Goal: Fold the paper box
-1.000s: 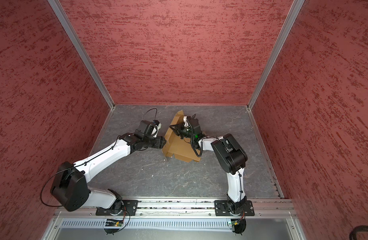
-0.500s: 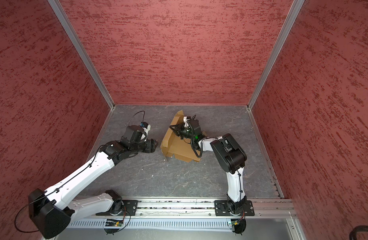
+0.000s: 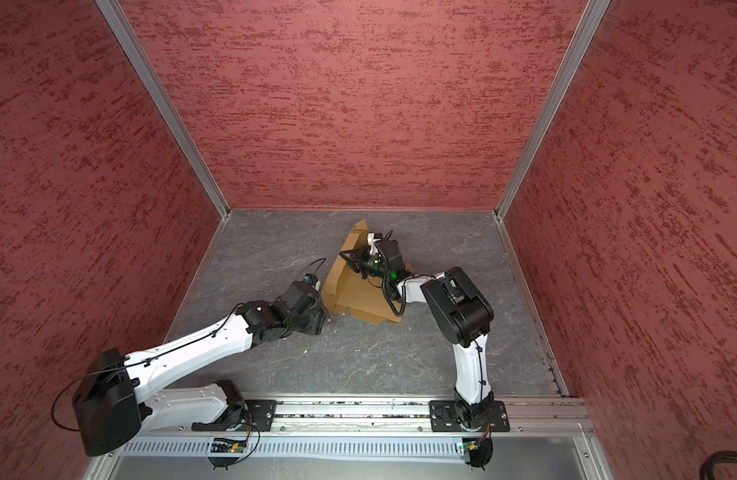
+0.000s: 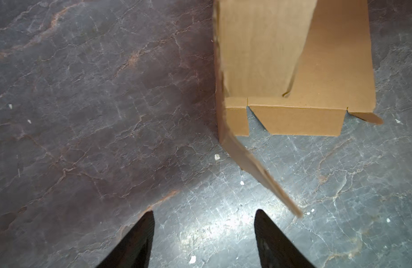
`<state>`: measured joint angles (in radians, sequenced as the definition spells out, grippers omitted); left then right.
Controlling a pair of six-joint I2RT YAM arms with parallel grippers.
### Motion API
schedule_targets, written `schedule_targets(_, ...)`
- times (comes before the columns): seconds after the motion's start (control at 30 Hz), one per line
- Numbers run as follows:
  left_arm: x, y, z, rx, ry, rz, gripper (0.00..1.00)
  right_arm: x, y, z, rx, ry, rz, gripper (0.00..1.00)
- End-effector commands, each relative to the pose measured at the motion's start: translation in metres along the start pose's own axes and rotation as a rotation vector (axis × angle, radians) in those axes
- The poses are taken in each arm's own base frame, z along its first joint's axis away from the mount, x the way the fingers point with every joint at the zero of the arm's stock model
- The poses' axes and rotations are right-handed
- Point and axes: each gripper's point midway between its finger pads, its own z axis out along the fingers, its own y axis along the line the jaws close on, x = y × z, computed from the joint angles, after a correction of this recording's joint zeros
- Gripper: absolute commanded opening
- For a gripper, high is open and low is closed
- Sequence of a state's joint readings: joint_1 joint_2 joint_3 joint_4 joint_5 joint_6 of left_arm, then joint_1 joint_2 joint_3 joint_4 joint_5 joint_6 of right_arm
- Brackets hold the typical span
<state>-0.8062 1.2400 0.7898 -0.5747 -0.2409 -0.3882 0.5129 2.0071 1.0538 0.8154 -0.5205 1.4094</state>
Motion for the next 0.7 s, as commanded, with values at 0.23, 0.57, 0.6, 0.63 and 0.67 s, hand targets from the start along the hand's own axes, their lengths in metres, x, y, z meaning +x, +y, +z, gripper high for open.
schedule_targets(0.23, -0.032, -0.020, 0.025, -0.038, -0.115, 0.009, 0.70, -0.001, -0.030, -0.004, 0.073, -0.010, 0.055, 0.02)
schedule_targets(0.57, -0.048, -0.032, 0.031, -0.026, -0.180, 0.018, 0.64, -0.001, -0.031, -0.006, 0.071, -0.017, 0.059, 0.02)
schedule_targets(0.6, -0.048, -0.034, 0.031, -0.020, -0.183, 0.019, 0.63, -0.001, -0.031, -0.006, 0.071, -0.018, 0.061, 0.02)
schedule_targets(0.63, -0.049, -0.036, 0.032, -0.016, -0.186, 0.020, 0.63, -0.002, -0.031, -0.006, 0.070, -0.018, 0.061, 0.02)
schedule_targets(0.67, -0.049, -0.038, 0.032, -0.010, -0.191, 0.021, 0.62, -0.002, -0.031, -0.006, 0.070, -0.021, 0.062, 0.02)
